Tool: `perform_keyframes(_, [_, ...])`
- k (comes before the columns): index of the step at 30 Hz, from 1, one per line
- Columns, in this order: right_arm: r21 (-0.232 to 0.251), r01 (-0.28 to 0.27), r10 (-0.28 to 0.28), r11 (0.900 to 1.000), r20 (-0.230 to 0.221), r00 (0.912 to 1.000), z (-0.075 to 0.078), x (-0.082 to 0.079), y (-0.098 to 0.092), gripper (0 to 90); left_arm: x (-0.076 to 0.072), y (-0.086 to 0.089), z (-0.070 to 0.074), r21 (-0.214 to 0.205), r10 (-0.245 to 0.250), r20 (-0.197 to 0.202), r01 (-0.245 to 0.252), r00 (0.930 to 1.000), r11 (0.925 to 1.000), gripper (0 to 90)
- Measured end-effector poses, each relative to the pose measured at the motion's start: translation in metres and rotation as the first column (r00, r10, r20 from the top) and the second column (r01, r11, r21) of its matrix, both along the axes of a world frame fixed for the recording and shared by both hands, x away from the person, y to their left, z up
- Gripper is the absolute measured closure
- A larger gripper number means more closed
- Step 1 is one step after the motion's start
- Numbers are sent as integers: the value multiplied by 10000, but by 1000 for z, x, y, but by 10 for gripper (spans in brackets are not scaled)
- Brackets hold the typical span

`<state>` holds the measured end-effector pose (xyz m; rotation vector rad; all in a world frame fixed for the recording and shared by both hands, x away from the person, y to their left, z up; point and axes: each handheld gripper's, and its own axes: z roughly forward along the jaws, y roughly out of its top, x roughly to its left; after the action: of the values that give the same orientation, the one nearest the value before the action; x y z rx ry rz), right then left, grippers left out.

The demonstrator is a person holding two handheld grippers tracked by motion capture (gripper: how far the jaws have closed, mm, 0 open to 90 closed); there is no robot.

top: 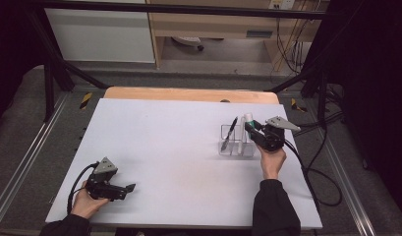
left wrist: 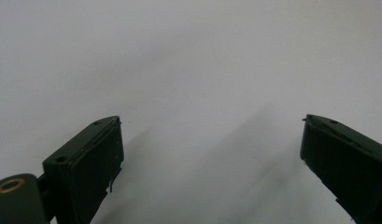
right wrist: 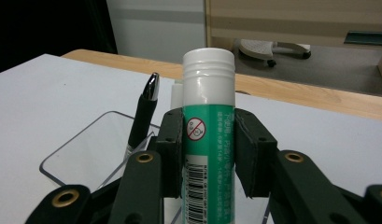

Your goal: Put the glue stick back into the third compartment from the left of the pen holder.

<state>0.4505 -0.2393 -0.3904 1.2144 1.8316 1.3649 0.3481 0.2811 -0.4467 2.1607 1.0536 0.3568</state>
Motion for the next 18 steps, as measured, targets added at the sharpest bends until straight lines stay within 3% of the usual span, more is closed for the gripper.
perform_keyframes(12, [25, 12, -13, 10000, 39, 10000, -14, -2, -3, 660, 0, 0, 0, 7, 1, 7, -1, 10000, 10000, 58])
perform_keyframes(18, [-276, -1, -1, 9996, -51, 10000, -19, -4, -2, 659, 0, 0, 0, 12, -15, -1, 15, 10000, 10000, 58])
